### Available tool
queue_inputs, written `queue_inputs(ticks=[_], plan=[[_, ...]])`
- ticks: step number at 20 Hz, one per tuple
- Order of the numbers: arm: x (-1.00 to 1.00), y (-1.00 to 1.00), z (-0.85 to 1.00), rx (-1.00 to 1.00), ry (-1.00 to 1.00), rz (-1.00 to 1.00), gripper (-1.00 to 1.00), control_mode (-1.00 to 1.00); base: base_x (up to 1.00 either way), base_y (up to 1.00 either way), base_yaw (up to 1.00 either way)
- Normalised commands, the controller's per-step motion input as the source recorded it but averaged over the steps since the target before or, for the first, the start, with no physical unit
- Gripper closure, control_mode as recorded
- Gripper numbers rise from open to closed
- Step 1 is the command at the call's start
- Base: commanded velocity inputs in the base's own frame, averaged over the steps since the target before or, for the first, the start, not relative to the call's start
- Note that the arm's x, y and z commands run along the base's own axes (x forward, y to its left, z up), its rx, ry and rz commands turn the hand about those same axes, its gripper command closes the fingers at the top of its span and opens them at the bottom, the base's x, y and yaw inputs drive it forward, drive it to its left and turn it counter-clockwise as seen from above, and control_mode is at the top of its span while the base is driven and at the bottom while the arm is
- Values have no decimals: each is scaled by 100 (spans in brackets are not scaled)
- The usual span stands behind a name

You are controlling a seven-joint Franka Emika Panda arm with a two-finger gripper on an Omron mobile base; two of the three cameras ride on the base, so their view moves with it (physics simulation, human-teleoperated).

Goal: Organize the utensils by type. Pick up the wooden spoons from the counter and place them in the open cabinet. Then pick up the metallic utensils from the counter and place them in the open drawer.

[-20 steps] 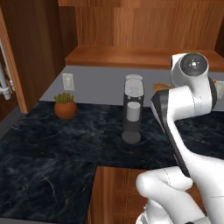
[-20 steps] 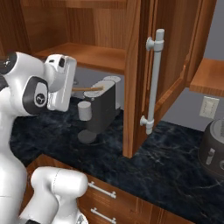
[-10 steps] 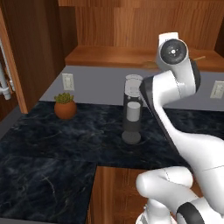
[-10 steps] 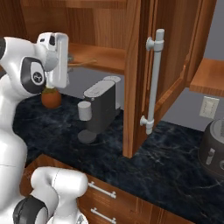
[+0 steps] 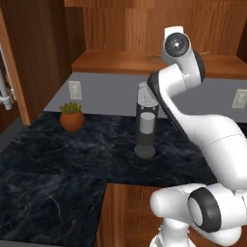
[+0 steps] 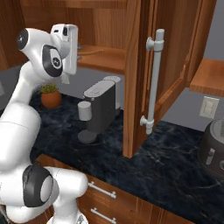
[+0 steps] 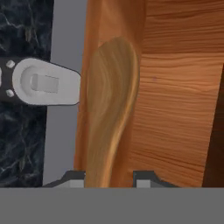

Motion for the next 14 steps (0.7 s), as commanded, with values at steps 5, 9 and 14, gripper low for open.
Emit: queue_inputs(ticks=[5,9,14], plan=[[75,-1,14,1,4,2,100,-100,0,0,0],[51,-8,-12,3,0,8,100,-100,0,0,0],[45,-15,-17,10,-7,12,100,-100,0,0,0]])
